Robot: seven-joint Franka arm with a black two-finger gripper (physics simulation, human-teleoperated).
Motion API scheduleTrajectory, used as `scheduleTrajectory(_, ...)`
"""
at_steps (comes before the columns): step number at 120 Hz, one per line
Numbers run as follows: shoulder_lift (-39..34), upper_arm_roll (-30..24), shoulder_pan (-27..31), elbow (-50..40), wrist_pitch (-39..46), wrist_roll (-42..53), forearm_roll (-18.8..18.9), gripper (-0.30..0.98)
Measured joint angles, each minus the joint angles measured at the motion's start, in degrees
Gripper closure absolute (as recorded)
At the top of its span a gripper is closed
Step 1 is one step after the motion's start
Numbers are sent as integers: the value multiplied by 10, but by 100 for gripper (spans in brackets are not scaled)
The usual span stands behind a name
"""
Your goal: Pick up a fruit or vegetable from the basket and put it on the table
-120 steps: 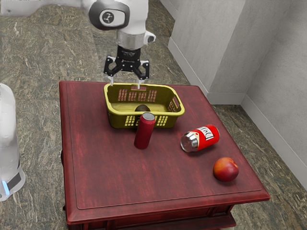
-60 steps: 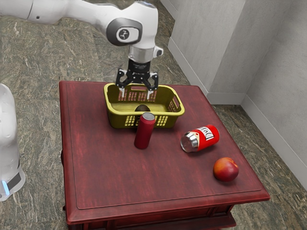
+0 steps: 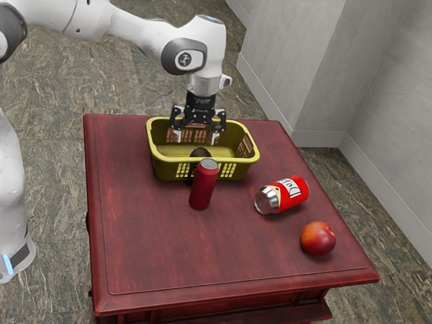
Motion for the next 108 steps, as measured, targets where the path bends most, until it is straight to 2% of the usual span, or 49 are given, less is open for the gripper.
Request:
scheduleTrajectory(28,17,-2,0,5,18,9,-9,0)
scheduleTrajectory(108,8,-10,-6,-39,49,18,-51,0)
